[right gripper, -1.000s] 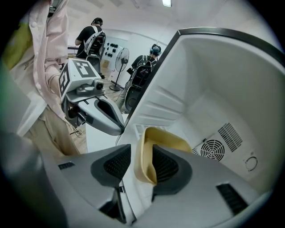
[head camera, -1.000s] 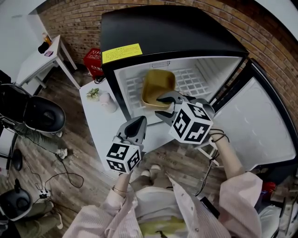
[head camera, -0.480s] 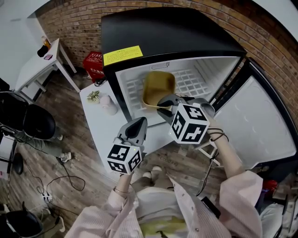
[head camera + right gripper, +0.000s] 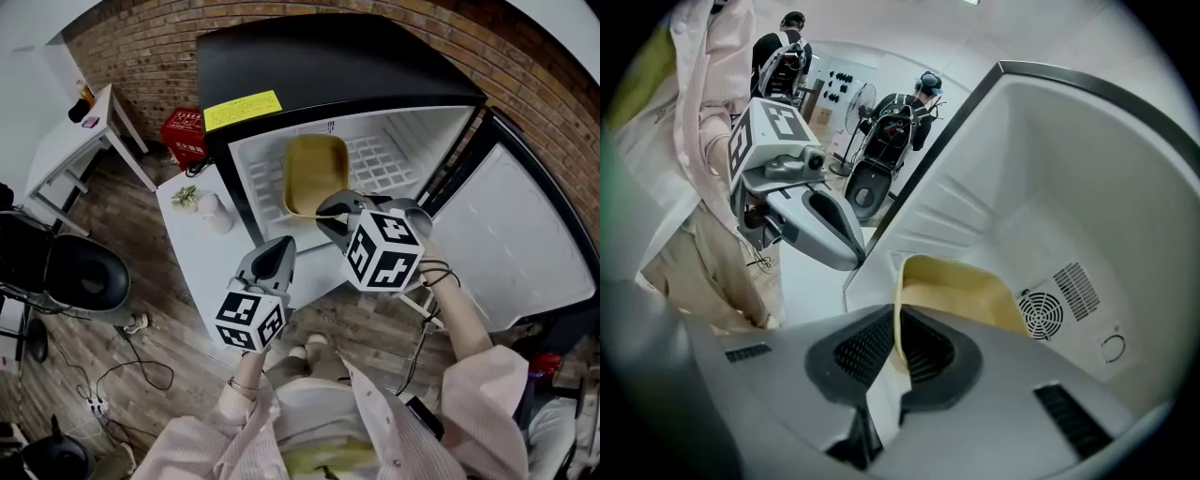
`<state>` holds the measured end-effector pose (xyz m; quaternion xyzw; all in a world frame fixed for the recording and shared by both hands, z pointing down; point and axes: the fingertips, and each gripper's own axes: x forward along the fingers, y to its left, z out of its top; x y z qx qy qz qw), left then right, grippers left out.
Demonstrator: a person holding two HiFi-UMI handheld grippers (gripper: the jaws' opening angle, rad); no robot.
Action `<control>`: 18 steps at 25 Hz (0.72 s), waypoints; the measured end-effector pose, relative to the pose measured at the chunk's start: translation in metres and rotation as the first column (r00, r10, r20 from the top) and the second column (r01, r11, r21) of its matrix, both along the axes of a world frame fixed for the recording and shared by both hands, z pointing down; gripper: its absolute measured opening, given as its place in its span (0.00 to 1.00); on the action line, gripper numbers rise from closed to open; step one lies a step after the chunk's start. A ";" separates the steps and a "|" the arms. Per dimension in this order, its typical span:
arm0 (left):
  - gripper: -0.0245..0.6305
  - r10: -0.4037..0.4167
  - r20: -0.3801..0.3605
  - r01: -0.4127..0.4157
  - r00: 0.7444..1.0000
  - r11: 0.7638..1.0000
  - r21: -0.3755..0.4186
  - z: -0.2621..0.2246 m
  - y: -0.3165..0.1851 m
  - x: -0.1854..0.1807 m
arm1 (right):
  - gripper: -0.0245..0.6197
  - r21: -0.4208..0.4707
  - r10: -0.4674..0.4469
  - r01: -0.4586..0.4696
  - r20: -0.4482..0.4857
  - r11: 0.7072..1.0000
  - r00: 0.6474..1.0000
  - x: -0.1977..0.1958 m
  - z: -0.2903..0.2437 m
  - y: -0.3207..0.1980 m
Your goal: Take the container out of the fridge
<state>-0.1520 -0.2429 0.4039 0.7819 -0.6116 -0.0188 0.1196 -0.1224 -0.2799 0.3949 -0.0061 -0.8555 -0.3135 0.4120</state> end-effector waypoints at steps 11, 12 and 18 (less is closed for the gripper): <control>0.03 0.055 0.001 -0.055 0.999 0.998 0.014 -0.004 0.007 0.008 | 0.08 0.000 0.076 -0.076 0.045 0.997 0.996 0.016 -0.008 0.012; 0.03 0.061 0.001 -0.061 0.998 0.998 0.014 -0.004 0.008 0.009 | 0.08 -0.003 0.085 -0.085 0.053 0.996 0.995 0.018 -0.009 0.013; 0.03 0.102 -0.001 -0.102 0.995 0.995 0.011 -0.003 0.012 0.015 | 0.08 0.005 0.152 -0.153 0.079 0.988 0.985 0.031 -0.010 0.020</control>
